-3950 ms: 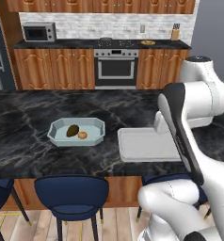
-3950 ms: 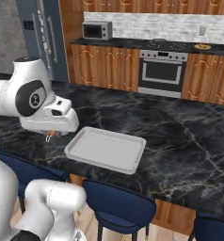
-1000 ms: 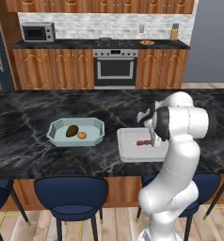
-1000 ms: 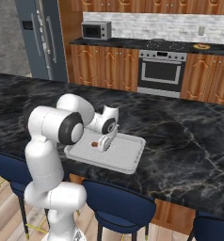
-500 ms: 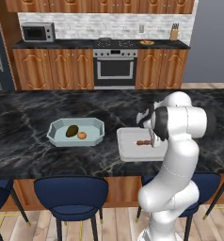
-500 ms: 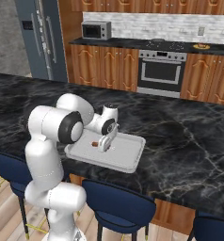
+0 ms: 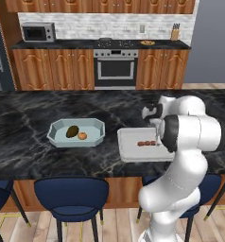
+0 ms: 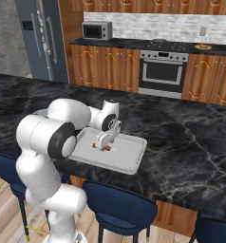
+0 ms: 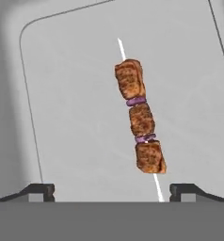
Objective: Place the cold items (avocado and tangerine) from the fridge in one tupperware on the dining counter. Place the warm items (kebab skewer and hot dog) in the stove area in another tupperware.
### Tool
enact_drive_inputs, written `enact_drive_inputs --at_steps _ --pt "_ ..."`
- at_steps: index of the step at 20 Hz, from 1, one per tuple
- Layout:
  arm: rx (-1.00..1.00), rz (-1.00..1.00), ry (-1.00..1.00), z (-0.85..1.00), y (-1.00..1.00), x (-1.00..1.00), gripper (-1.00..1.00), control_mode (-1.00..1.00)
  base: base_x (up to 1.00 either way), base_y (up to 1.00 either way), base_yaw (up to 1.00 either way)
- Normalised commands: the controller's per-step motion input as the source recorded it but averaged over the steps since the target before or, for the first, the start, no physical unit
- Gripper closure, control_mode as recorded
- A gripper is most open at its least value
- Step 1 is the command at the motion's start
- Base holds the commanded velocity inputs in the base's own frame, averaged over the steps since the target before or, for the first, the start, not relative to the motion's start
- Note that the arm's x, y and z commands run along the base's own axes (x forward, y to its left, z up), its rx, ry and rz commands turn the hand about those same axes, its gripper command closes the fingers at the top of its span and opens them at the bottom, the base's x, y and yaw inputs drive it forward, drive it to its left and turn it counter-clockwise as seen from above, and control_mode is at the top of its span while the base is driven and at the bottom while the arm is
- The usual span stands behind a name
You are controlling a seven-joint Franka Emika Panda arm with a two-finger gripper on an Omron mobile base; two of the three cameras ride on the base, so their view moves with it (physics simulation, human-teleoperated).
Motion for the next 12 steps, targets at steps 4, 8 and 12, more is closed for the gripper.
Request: enact_drive_inputs --at_steps 4,8,12 --pt "0.02 -0.31 0.00 0.61 0.00 -0.75 -1.00 -1.00 0.00 0.00 0.00" --pt "0.07 -0.50 0.00 0.50 0.04 -0.94 -1.00 -1.00 0.00 0.00 0.00" --pt "0.05 -0.64 -0.03 0.48 0.23 -1.00 -1.00 -1.00 0.00 0.00 0.00"
